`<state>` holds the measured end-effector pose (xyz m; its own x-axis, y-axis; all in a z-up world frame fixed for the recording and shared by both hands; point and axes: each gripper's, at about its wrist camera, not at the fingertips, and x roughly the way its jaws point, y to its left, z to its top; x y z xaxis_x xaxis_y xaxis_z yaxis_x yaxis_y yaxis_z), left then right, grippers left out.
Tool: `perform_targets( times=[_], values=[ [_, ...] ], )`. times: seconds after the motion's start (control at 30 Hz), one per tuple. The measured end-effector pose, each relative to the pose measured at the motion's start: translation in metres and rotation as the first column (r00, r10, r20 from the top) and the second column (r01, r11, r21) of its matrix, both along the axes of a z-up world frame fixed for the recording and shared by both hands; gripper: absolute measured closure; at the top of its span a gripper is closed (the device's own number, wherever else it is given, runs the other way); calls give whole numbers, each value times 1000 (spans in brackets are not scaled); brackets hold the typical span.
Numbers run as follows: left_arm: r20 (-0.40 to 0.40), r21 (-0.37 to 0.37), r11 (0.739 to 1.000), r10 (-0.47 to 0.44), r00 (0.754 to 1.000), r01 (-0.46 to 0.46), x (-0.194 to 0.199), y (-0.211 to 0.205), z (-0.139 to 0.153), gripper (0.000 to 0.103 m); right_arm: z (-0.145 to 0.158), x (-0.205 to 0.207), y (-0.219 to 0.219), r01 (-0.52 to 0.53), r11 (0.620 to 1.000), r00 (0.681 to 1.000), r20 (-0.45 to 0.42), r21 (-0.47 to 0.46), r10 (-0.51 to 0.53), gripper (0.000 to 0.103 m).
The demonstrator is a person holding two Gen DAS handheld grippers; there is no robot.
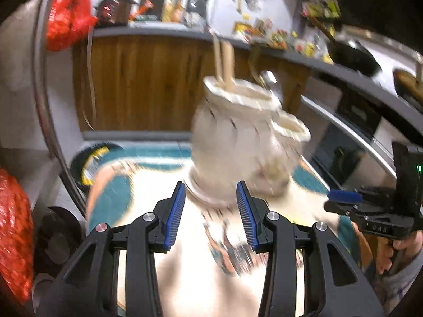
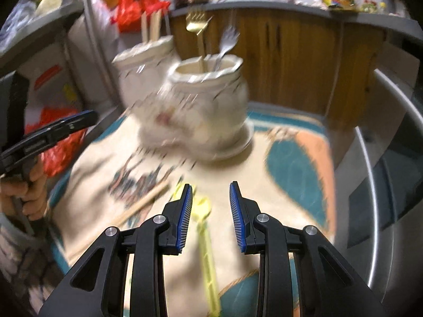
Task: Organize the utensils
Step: 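Grasp a chopstick with the left tool while the right tool grasps a yellow spoon-tong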
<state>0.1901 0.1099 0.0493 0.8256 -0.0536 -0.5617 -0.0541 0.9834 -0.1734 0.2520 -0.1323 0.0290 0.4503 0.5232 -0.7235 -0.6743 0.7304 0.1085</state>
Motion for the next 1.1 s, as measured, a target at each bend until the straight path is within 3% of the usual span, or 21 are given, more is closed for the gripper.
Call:
perform_targets(
  times=[0.27, 0.57, 0.7, 1.1],
  values=[
    [-109, 16, 986, -163, 981, 166, -9, -33, -24, 63, -24, -18, 8, -82, 987, 995, -66, -142, 73, 73],
    [-233, 1, 951, -302, 925, 310, -10, -57, -48, 68, -33, -11, 11, -115, 968, 987, -134, -224, 86, 81],
    [-270, 8, 943, -317, 909, 331, -9, -62, -57, 71, -32, -6, 17, -125, 960, 985, -146, -249, 90, 82],
    [-283, 32, 935, -331, 900, 354, -6, -75, -63, 75, -32, -4, 32, -140, 944, 983, -153, -298, 98, 86]
  ],
)
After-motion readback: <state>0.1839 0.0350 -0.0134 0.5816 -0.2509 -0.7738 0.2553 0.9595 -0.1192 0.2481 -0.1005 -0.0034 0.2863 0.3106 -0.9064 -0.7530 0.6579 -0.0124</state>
